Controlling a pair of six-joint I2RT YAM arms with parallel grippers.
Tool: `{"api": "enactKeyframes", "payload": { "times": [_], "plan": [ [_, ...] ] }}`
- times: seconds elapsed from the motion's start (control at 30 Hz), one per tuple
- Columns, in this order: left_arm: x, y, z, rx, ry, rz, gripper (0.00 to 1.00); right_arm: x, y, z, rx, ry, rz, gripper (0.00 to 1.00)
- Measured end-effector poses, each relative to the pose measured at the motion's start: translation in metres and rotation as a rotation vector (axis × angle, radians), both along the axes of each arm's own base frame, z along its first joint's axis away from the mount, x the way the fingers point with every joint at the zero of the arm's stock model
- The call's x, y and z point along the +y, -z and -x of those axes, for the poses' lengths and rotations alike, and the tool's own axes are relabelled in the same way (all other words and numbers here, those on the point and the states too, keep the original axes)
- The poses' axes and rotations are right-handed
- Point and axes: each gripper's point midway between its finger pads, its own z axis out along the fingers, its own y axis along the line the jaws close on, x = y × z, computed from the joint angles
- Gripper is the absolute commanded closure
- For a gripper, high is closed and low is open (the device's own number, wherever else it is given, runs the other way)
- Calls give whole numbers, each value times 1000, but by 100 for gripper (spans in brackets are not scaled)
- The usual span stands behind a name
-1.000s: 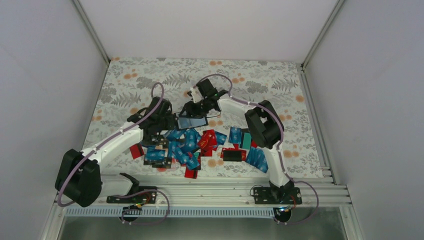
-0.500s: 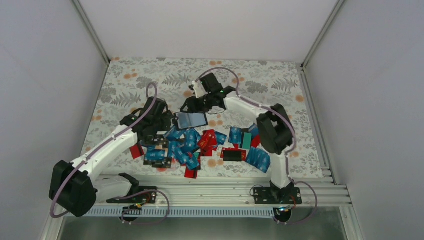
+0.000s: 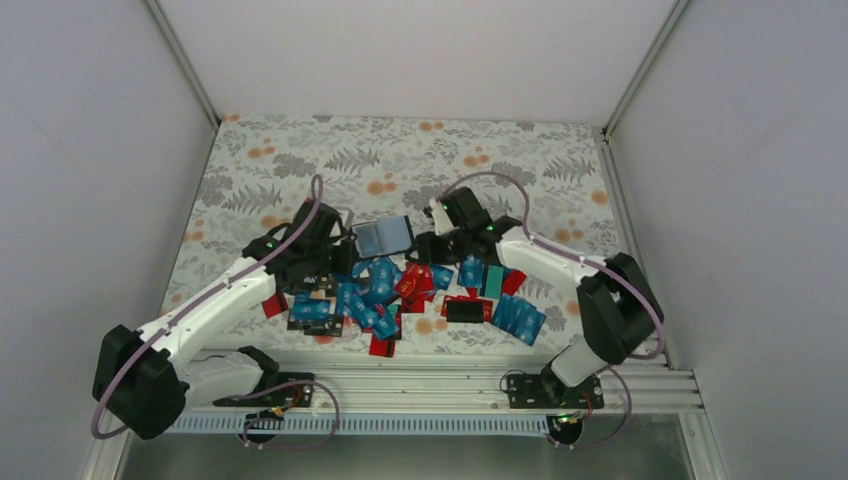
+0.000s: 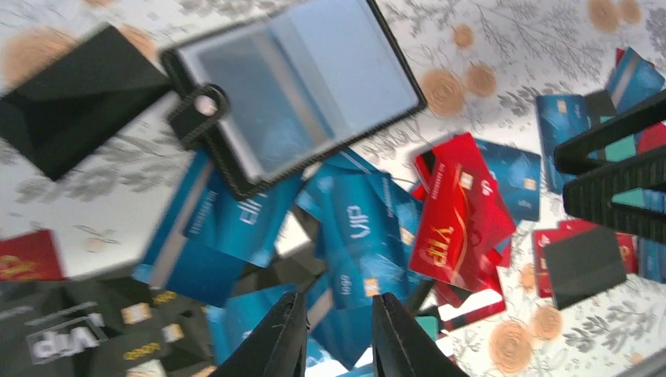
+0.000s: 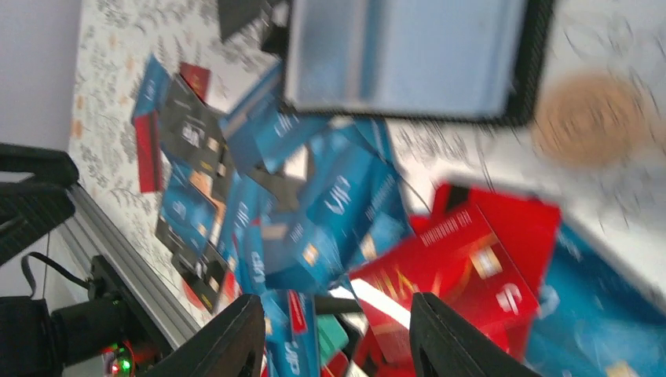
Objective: Put the credit cards into the card holder
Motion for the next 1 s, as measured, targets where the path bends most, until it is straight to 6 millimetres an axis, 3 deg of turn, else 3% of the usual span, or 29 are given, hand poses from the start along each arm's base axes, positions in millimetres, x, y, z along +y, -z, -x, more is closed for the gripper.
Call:
{"api": "enactKeyframes", "payload": {
  "times": [0.13, 0.27, 0.43, 0.63, 1.0],
  "plan": [
    [-26, 15, 10, 38, 102, -3, 61, -25, 18, 25, 44, 55, 21, 52],
    [-53, 38, 21, 84, 209, -45, 46, -42, 32, 39, 71, 98, 41, 52],
    [-89, 56, 27, 114, 355, -121, 35, -65, 45, 42, 88, 157, 70, 50],
    [-131, 60, 24, 70, 513, -208, 29, -89, 41, 36, 57, 226, 69, 48],
    [-143, 88, 13, 88, 652, -335, 29, -113, 40, 31, 27, 271, 67, 47]
  ]
}}
